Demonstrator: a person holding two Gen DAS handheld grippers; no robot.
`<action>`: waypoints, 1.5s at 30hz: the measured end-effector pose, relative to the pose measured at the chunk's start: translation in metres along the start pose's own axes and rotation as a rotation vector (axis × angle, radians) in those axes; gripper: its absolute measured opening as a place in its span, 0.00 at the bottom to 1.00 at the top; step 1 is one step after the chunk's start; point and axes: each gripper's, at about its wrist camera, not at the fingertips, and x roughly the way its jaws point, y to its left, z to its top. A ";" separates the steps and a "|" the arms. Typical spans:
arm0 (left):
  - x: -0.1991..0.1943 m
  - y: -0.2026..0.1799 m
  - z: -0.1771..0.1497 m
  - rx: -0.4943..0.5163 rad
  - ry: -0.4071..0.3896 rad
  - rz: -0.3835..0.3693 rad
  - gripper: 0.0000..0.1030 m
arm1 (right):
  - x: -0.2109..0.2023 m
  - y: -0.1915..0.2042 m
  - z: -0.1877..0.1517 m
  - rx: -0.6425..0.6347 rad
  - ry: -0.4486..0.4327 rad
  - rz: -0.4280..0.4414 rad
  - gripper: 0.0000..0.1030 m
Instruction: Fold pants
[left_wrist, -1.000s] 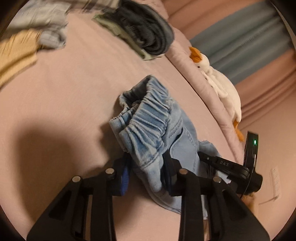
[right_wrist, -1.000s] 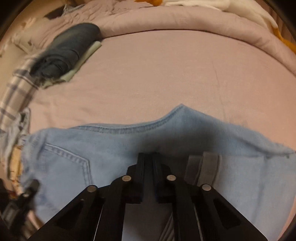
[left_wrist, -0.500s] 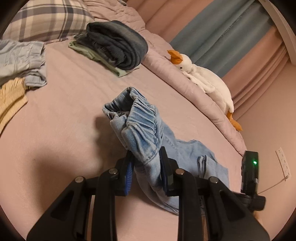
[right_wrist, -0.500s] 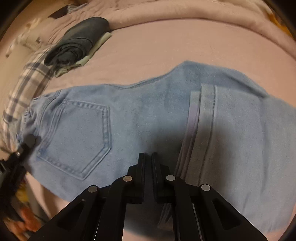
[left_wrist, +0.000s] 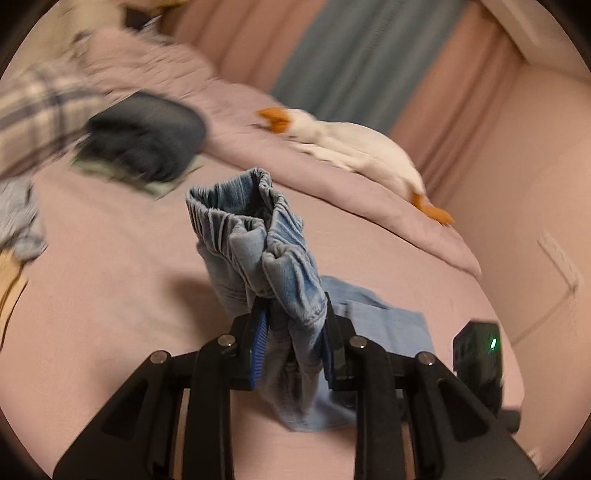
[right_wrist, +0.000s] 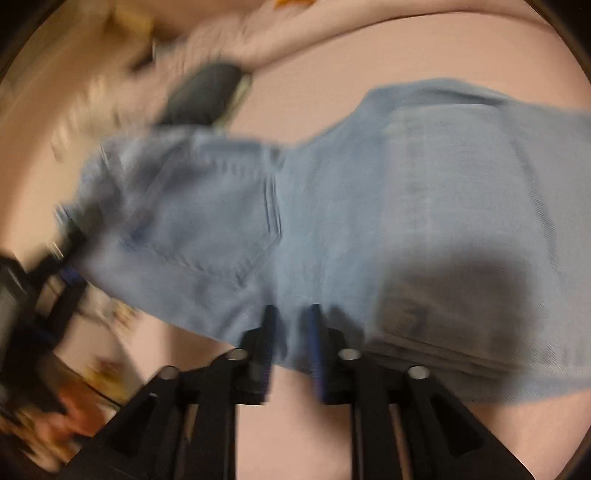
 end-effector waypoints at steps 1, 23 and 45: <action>0.003 -0.010 -0.001 0.027 0.004 -0.015 0.23 | -0.011 -0.011 0.002 0.051 -0.035 0.042 0.38; 0.090 -0.085 -0.074 0.399 0.308 -0.124 0.84 | -0.011 -0.090 0.044 0.468 -0.070 0.366 0.74; 0.064 -0.022 -0.042 0.042 0.261 -0.102 0.82 | -0.111 -0.132 0.050 0.333 -0.273 0.112 0.36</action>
